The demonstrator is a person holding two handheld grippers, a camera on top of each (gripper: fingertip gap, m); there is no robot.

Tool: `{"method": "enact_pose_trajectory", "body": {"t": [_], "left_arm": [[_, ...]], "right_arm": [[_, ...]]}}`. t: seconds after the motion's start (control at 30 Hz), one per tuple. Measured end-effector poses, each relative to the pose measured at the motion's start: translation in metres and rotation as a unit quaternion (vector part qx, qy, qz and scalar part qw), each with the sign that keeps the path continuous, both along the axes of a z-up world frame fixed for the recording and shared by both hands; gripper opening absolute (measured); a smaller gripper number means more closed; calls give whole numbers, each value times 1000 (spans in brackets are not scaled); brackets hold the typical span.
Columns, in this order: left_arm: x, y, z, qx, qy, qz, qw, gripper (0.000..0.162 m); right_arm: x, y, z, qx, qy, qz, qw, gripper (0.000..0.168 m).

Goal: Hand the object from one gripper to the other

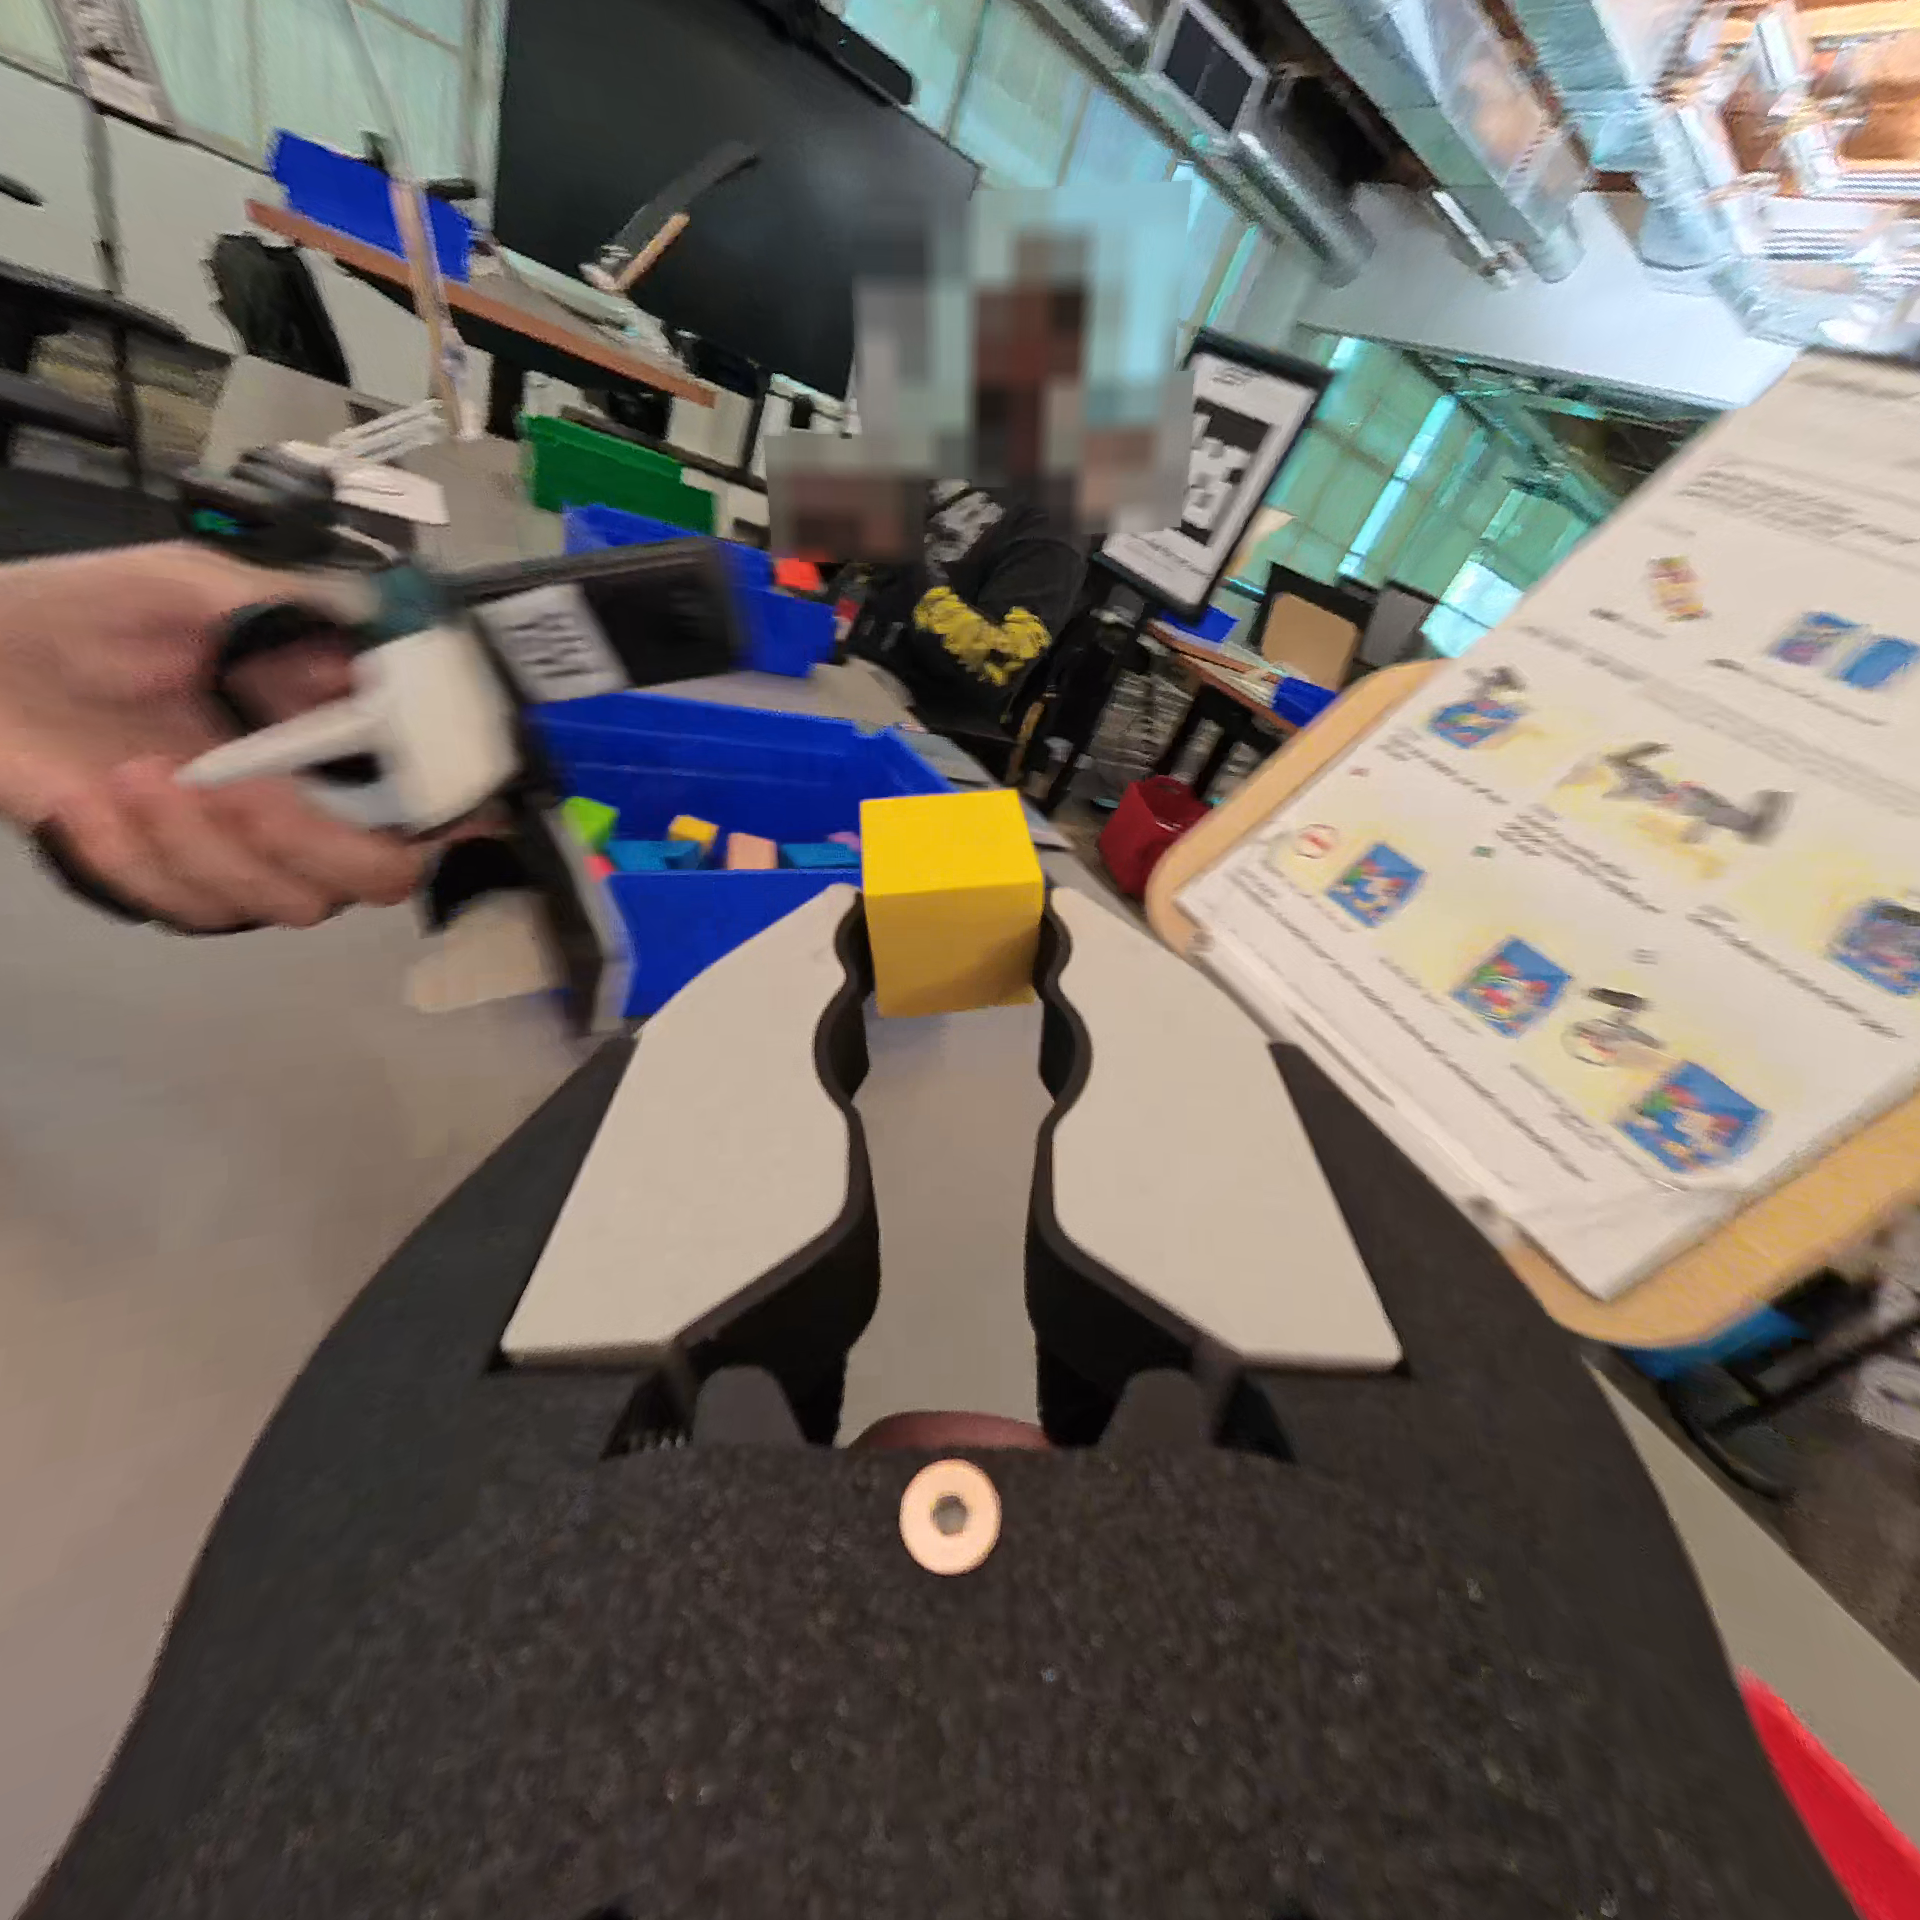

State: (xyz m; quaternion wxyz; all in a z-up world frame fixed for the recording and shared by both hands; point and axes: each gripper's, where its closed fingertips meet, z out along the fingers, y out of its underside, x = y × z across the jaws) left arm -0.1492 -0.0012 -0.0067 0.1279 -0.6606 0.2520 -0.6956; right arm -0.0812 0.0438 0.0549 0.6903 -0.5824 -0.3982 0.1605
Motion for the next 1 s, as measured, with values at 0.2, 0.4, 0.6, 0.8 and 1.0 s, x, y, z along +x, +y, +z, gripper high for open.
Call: {"method": "enact_pose_trajectory", "body": {"t": [0.2, 0.4, 0.6, 0.8, 1.0], "left_arm": [[-60, -50, -102, 150, 147, 87, 974, 57], [-90, -46, -131, 213, 221, 126, 943, 55], [-89, -41, -138, 242, 250, 116, 930, 55], [-93, -43, -144, 247, 272, 105, 924, 55], [-94, -43, -141, 247, 267, 106, 925, 55]], "right_arm": [[160, 28, 10, -145, 13, -204, 968, 29], [276, 73, -119, -389, -97, -339, 851, 30], [284, 118, -208, -562, -157, -309, 751, 30], [287, 141, -234, -610, -214, -316, 694, 30], [285, 141, -246, -593, -242, -321, 698, 33]]}}
